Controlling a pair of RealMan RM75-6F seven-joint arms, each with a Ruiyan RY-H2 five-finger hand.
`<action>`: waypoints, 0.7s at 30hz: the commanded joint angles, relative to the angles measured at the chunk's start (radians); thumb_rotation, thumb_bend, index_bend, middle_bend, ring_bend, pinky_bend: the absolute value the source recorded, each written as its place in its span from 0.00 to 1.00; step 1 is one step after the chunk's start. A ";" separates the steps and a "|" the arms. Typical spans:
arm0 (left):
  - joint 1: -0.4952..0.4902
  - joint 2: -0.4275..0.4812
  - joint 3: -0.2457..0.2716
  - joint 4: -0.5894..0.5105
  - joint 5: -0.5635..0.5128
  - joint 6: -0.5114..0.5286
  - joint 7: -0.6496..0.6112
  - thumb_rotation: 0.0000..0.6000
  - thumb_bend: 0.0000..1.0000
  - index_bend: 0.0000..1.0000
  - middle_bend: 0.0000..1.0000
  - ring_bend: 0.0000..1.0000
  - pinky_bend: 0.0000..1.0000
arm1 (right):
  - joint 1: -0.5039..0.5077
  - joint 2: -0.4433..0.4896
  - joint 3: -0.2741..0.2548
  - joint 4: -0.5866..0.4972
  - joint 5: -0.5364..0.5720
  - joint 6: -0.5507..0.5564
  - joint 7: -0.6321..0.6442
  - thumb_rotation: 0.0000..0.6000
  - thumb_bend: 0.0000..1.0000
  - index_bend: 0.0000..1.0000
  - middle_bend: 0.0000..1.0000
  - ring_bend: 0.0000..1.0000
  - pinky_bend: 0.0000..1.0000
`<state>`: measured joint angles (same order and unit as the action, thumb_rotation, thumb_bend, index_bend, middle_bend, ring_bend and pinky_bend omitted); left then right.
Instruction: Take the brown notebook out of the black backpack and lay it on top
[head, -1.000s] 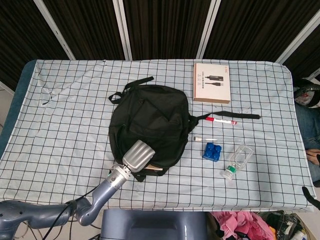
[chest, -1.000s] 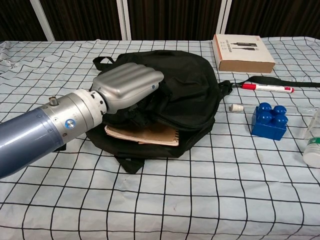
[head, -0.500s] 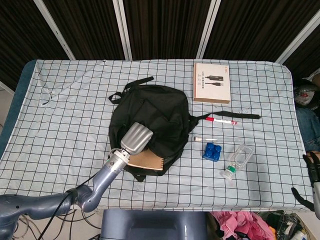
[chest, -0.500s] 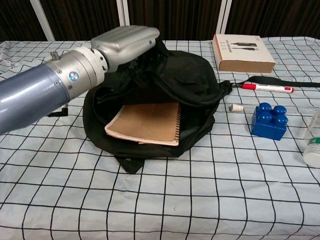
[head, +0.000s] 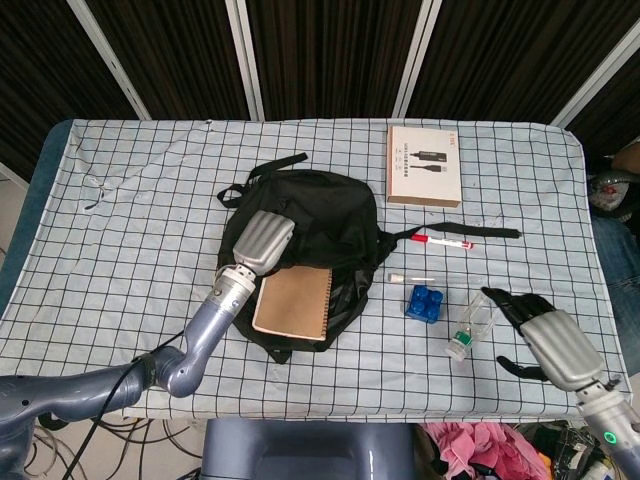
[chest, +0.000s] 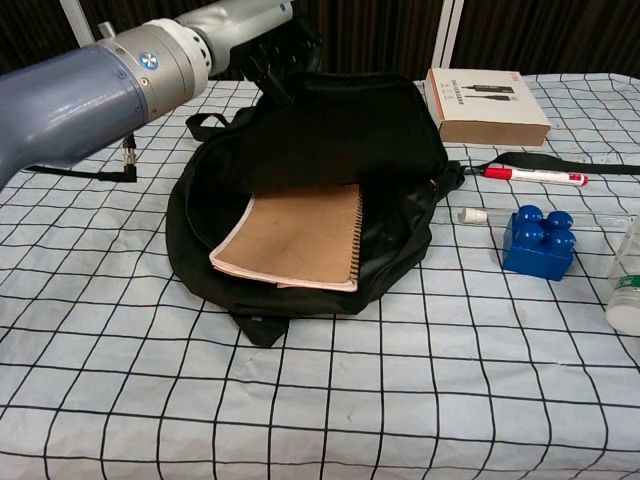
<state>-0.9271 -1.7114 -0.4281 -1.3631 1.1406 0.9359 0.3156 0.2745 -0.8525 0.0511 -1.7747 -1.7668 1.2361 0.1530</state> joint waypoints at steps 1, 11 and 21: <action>-0.015 -0.002 -0.011 0.029 -0.003 0.017 -0.008 1.00 0.42 0.69 0.75 0.58 0.49 | 0.082 -0.028 0.014 -0.012 -0.037 -0.094 -0.026 1.00 0.16 0.00 0.14 0.22 0.22; -0.062 0.005 -0.028 0.099 -0.078 -0.014 -0.003 1.00 0.42 0.68 0.74 0.57 0.49 | 0.237 -0.168 0.059 0.003 -0.035 -0.208 -0.067 1.00 0.16 0.01 0.13 0.21 0.22; -0.095 -0.016 -0.001 0.164 -0.082 -0.010 0.009 1.00 0.42 0.68 0.74 0.56 0.48 | 0.390 -0.354 0.111 0.067 0.002 -0.317 -0.164 1.00 0.16 0.04 0.14 0.22 0.22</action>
<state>-1.0201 -1.7262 -0.4302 -1.2017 1.0592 0.9248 0.3227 0.6422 -1.1741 0.1501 -1.7281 -1.7737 0.9387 0.0140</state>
